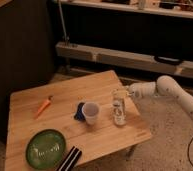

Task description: Stand the bottle upright

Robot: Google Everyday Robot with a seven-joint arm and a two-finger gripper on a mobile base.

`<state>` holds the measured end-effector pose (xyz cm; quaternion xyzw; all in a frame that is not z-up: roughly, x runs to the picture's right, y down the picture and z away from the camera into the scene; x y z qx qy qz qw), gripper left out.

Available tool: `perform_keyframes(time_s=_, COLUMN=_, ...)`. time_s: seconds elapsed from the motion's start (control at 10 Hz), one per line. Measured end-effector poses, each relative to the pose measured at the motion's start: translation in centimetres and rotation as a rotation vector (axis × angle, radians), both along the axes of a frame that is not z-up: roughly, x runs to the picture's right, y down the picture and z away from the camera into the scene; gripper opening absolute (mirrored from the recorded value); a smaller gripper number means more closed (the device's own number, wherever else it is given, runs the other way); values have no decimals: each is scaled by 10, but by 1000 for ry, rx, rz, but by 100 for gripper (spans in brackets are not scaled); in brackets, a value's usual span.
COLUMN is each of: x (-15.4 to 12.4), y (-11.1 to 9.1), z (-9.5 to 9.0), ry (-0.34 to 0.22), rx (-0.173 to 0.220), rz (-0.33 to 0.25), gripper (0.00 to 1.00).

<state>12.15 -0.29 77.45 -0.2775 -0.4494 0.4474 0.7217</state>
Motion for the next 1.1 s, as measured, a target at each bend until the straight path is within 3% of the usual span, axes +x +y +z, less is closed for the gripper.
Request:
perform_keyframes(time_s=0.3, x=-15, y=-40, z=-52, ry=-64, rx=138, rz=-2, gripper=3)
perform_keyframes(time_s=0.6, x=-30, y=-60, z=-73, ry=-89, rx=242, rz=-6, gripper=3)
perform_keyframes(time_s=0.8, x=-40, y=-62, z=-60, ry=-88, rx=318, rz=-3, gripper=3)
perform_keyframes(time_s=1.1, x=-75, y=-59, z=-10, ry=-78, rx=379, rz=-36, gripper=3)
